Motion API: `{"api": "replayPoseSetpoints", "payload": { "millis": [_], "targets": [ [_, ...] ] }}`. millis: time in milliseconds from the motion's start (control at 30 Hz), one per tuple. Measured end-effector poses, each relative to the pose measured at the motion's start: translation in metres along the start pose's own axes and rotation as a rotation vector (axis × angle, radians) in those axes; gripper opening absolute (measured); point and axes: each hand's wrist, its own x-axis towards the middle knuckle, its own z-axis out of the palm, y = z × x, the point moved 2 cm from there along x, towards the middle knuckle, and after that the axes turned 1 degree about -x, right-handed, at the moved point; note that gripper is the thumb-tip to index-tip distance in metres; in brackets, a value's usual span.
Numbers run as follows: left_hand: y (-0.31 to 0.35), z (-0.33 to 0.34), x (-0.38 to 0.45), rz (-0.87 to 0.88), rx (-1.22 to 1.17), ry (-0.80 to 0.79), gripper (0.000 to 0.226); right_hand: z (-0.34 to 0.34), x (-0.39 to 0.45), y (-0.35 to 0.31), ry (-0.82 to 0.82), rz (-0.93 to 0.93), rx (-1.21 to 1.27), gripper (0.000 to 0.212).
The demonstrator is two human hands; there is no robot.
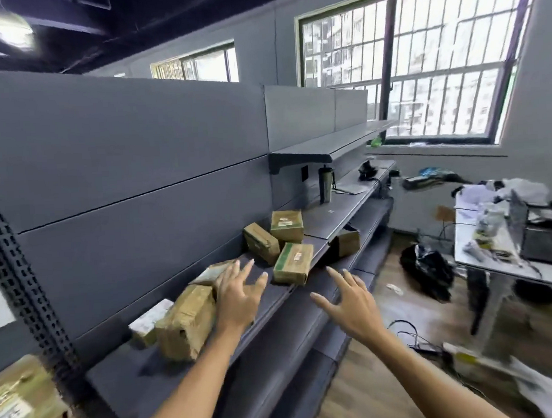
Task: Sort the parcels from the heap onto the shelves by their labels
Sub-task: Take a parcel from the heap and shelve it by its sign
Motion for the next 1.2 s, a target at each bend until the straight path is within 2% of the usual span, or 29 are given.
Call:
{"api": "replayPoseSetpoints", "payload": {
  "millis": [100,300,500,633,767,867,1000,1200],
  "targets": [
    [0.024,0.064,0.006,-0.001,-0.033,-0.079,0.081,-0.017,0.013,0.064,0.001,0.071,0.016,0.085],
    [0.042,0.121,0.042,-0.022,-0.010,-0.095,0.092,-0.011,0.059,0.134,-0.050,0.148,0.094,0.085],
    [0.028,0.166,0.115,-0.077,-0.066,-0.056,0.081,0.013,0.132,0.159,-0.112,0.095,0.134,0.089],
    [0.009,0.209,0.172,-0.137,-0.124,-0.019,0.072,0.024,0.198,0.178,-0.163,0.068,0.102,0.098],
    [-0.007,0.240,0.222,-0.209,-0.166,0.012,0.071,0.034,0.259,0.196,-0.225,0.058,0.072,0.091],
    [-0.016,0.253,0.253,-0.255,-0.152,0.029,0.069,0.044,0.301,0.204,-0.256,0.039,0.072,0.100],
    [-0.034,0.264,0.294,-0.297,-0.135,0.075,0.068,0.068,0.358,0.208,-0.307,0.017,0.127,0.087],
    [-0.059,0.273,0.352,-0.364,-0.105,0.171,0.065,0.116,0.452,0.208,-0.401,-0.032,0.242,0.088]
  ]
}}
